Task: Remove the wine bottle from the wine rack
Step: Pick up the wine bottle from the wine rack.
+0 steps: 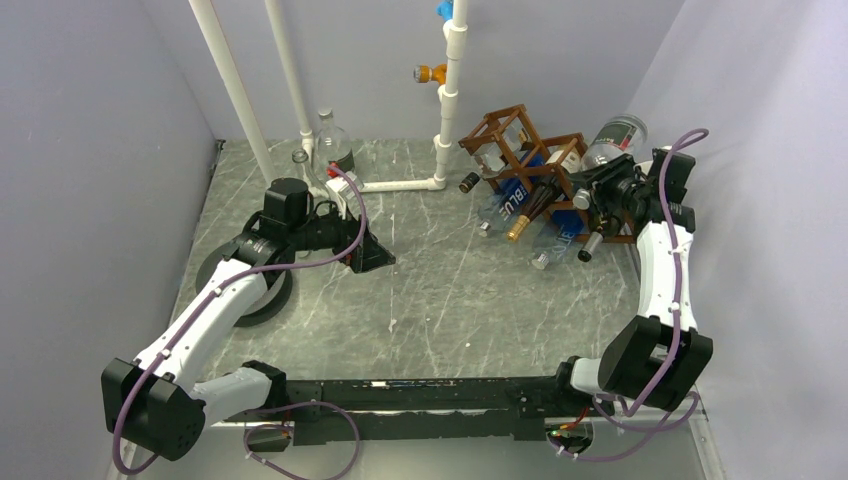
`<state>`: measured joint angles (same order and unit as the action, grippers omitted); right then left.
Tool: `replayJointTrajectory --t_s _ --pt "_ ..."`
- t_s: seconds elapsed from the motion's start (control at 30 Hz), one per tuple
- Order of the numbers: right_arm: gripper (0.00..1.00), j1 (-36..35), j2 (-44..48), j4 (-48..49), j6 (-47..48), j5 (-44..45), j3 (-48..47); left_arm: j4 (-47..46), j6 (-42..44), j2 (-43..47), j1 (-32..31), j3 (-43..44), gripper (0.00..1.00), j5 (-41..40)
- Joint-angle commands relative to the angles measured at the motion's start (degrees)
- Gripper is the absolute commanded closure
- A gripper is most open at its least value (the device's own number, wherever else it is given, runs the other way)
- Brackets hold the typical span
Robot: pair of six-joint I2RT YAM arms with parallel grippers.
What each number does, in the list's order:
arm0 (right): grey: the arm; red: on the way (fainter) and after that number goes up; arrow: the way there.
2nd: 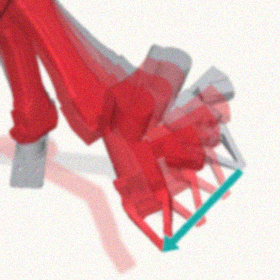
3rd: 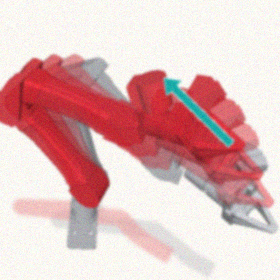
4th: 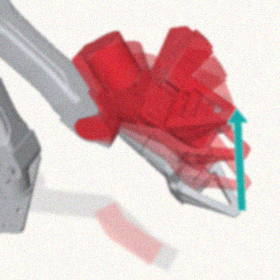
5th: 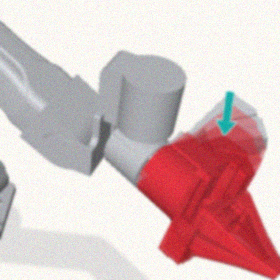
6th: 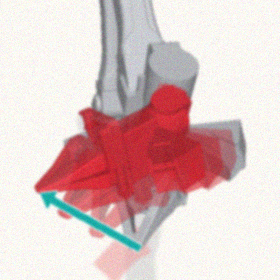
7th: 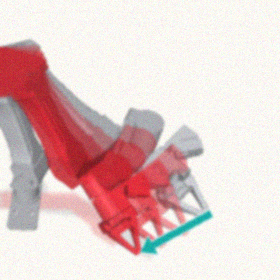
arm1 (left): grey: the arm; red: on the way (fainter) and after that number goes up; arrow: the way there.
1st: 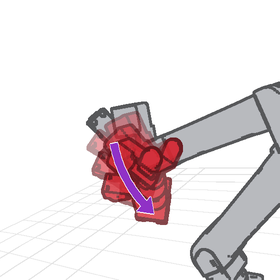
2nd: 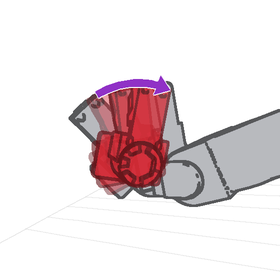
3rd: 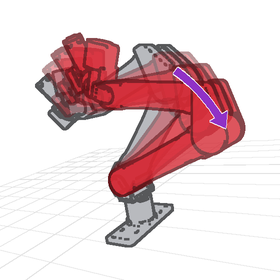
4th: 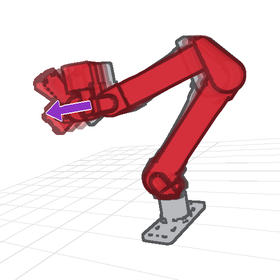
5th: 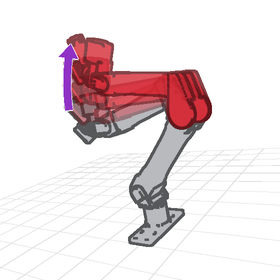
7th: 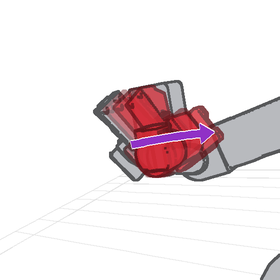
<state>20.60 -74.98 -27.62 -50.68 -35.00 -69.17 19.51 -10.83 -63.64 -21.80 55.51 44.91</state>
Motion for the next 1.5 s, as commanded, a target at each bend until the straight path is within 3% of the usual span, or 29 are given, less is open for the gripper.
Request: replayJointTrajectory --t_s 0.0,0.73,1.47 --pt "1.0 0.1 4.6 12.6 2.0 -4.1 -6.6 -2.5 -0.4 0.9 0.3 -0.2 0.01 1.7" --pt "1.0 -6.8 3.7 15.3 4.1 -10.3 -7.8 -3.9 -1.1 0.2 0.3 -0.6 0.0 2.4" --pt "1.0 -23.0 -0.2 15.7 9.8 -16.8 -8.9 -7.2 -3.9 0.4 0.3 -2.0 0.01 1.8"
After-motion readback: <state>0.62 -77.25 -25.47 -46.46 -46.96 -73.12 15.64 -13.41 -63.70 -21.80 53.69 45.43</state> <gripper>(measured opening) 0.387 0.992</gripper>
